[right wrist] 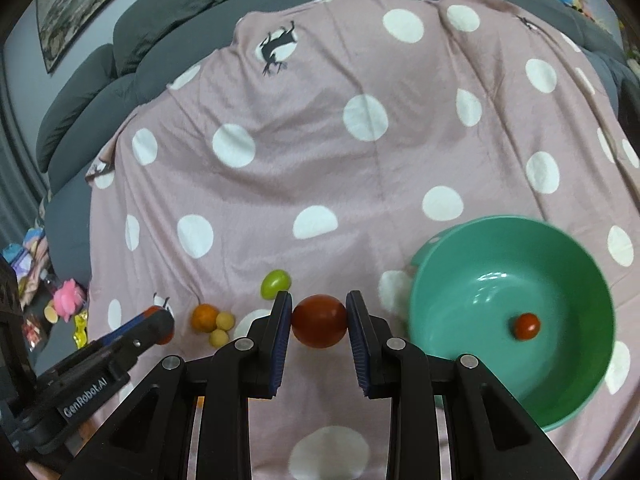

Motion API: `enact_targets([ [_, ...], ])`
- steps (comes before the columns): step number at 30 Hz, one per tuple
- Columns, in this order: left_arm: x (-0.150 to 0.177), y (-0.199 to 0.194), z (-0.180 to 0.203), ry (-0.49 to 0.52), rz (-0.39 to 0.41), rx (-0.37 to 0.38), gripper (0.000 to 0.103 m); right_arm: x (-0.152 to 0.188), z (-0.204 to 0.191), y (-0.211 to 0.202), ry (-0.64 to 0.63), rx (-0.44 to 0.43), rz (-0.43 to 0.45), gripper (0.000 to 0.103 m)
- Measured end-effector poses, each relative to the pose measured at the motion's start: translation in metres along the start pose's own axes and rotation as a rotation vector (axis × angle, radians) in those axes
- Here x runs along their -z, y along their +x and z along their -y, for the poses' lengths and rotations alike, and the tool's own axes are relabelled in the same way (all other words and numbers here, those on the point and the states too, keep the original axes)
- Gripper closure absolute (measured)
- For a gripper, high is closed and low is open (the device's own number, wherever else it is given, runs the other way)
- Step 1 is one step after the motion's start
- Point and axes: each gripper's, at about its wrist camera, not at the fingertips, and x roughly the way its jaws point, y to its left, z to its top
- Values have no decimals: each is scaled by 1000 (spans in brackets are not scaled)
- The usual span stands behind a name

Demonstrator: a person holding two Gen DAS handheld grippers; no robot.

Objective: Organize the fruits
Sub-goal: 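Carry both held tomatoes over the green bowl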

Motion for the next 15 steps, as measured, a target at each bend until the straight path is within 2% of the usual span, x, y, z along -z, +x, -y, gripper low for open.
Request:
enact_targets([
  [10,-1,23,66,86,-12,68,80,-8,48,-27,76,72,78,73],
  [15,-1,39,95,122,-36,110,80,-8,77,-34,130,150,93,73],
])
